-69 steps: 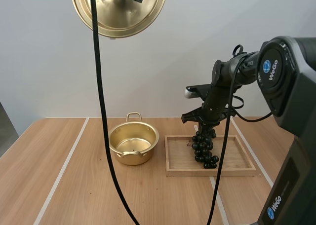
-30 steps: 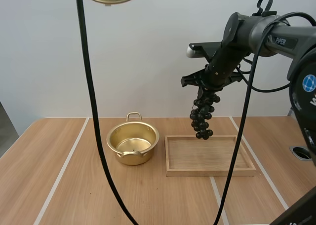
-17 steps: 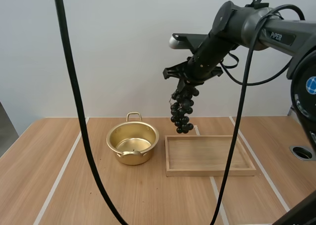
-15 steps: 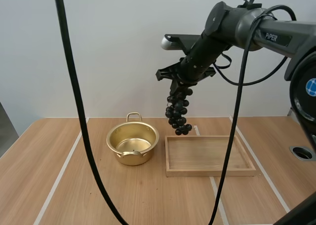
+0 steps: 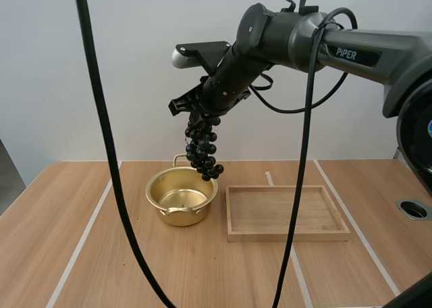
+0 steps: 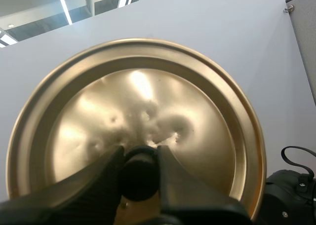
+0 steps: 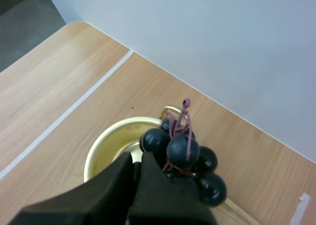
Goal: Open the pot, put the grape inside, and close it
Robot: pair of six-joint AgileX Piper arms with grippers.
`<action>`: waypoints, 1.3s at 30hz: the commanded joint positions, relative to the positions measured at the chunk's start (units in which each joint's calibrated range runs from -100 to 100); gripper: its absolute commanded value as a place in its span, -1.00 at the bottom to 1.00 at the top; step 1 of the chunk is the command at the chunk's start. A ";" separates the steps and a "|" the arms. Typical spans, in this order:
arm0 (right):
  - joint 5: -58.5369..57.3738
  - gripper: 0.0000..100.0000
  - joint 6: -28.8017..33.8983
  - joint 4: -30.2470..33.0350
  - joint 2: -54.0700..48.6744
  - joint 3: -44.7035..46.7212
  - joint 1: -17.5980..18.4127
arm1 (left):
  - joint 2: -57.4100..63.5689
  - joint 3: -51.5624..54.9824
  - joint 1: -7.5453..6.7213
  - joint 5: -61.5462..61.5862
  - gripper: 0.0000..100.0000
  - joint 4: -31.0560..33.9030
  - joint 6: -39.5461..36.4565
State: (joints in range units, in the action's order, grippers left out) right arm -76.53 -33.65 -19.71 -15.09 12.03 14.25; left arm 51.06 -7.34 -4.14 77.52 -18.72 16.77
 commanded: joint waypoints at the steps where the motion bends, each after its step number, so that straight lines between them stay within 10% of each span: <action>1: 1.89 -1.00 -0.68 -0.16 0.95 -0.93 0.11 | 0.37 -0.50 0.33 -1.97 -1.00 -1.20 -0.67; 39: 9.67 -1.00 -4.40 -3.23 17.26 6.27 2.68 | 0.37 -0.50 1.16 -1.42 -1.00 2.77 -0.64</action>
State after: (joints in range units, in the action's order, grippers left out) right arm -69.18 -36.85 -22.18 1.52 18.10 16.85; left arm 51.15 -7.44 -3.04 78.22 -15.72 16.71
